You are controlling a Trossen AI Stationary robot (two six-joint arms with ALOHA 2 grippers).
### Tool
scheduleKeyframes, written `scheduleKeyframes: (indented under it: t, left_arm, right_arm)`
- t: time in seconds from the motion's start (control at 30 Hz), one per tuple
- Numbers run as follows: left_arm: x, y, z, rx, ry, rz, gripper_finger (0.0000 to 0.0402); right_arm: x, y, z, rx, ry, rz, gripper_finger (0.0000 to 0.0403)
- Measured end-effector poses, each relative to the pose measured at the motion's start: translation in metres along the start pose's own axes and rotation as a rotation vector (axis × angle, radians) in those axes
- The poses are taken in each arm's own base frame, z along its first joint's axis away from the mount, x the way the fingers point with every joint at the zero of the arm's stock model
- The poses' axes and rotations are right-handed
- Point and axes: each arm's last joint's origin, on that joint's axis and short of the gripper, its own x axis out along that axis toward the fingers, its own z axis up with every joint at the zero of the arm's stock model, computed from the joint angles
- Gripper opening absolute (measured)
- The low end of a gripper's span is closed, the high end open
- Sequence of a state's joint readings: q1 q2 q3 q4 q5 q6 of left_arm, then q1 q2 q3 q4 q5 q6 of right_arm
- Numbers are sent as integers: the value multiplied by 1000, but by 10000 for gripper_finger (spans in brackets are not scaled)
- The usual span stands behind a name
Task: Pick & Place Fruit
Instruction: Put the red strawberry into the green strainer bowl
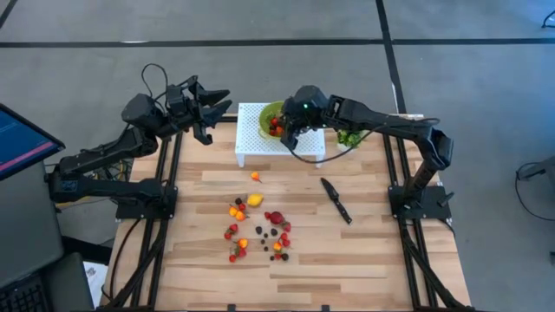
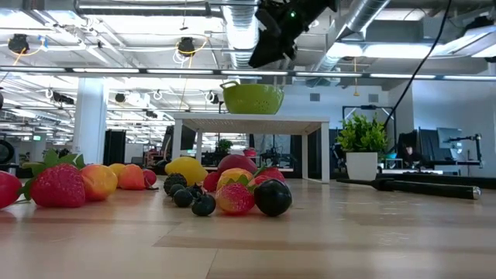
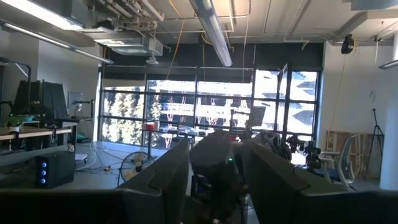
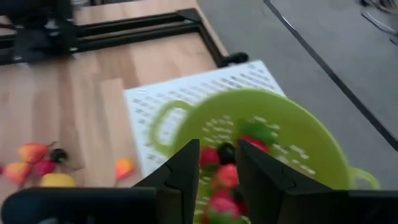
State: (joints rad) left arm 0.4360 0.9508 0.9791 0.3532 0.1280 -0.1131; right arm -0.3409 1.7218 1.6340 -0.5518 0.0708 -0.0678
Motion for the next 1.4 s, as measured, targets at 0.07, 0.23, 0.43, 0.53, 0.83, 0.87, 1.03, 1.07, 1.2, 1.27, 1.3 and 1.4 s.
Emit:
scheduleKeyframes:
  t: [0.07, 0.23, 0.43, 0.53, 0.83, 0.87, 1.03, 1.07, 1.2, 1.27, 1.3, 1.4]
  left_arm:
    - [0, 0, 0, 0, -1, 0, 142]
    - [0, 0, 0, 0, -3, 0, 142]
    - [0, 0, 1, 1, -6, 0, 142]
    - [0, 0, 1, 1, -8, -1, 142]
    - [0, 0, 1, 1, -8, -1, 142]
    - [0, 0, 1, 1, -8, -1, 142]
    - [0, 0, 1, 1, -8, 0, 142]
    - [0, 0, 1, 1, -8, -1, 142]
    - [0, 0, 1, 1, -8, -1, 142]
    - [0, 0, 1, 1, -8, -1, 142]
    - [0, 0, 1, 1, -8, -1, 142]
    - [0, 0, 1, 1, -8, -1, 142]
  right_arm:
    - [-1, 10, 1, -23, -4, 21, 97]
    - [-5, 43, 1, -54, 1, 89, 97]
    - [-16, 93, -5, -136, 26, 194, 97]
    - [-23, 117, -9, -154, 43, 247, 97]
    - [-35, 176, -47, -87, 198, 343, 97]
    - [-36, 181, -52, -71, 216, 348, 97]
    - [-42, 206, -73, -8, 279, 370, 97]
    - [-43, 210, -75, 1, 280, 375, 97]
    - [-42, 217, -91, 50, 336, 365, 98]
    - [-39, 217, -98, 82, 364, 348, 104]
    - [-38, 216, -101, 94, 374, 342, 108]
    - [-31, 215, -113, 121, 397, 324, 132]
